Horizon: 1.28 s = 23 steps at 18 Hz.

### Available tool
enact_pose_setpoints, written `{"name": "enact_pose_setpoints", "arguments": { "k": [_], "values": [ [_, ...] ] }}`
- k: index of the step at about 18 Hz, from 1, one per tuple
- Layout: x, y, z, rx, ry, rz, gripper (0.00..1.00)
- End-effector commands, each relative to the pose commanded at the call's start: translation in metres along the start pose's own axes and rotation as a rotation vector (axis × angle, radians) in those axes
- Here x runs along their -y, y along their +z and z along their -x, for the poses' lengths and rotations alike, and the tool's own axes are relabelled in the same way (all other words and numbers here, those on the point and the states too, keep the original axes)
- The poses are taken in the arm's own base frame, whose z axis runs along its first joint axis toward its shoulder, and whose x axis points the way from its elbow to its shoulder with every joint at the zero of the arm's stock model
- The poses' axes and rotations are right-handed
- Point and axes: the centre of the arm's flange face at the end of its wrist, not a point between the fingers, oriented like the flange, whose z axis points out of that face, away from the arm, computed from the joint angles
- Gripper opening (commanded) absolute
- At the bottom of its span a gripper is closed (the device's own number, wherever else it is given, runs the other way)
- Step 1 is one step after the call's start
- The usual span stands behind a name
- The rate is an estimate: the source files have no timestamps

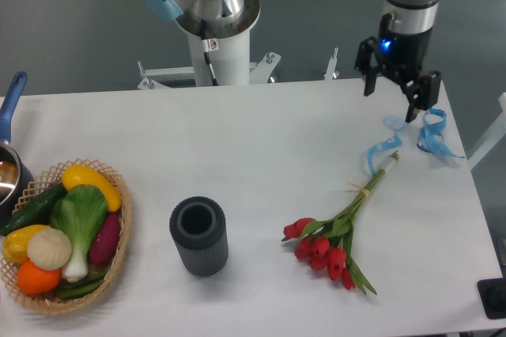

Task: Pick up the flowers from the table
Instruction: 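Move the open gripper down toward the stems of the red tulips, then lower the gripper around the tulip stems and close it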

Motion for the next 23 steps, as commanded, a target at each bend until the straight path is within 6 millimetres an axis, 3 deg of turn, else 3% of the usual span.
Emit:
{"name": "enact_pose_setpoints", "arguments": {
  "k": [4,10,17,23],
  "values": [
    [0.031,0.036,0.010,0.014,-0.090,-0.014,1.00],
    [0.049,0.087,0.017,-0.045,-0.077,-0.021,1.00],
    [0.036,0.149,0.033,-0.112,-0.094,-0.021,1.00],
    [0.029,0.173,0.042,-0.138,-0.104,-0.023,1.00]
  ]
}}
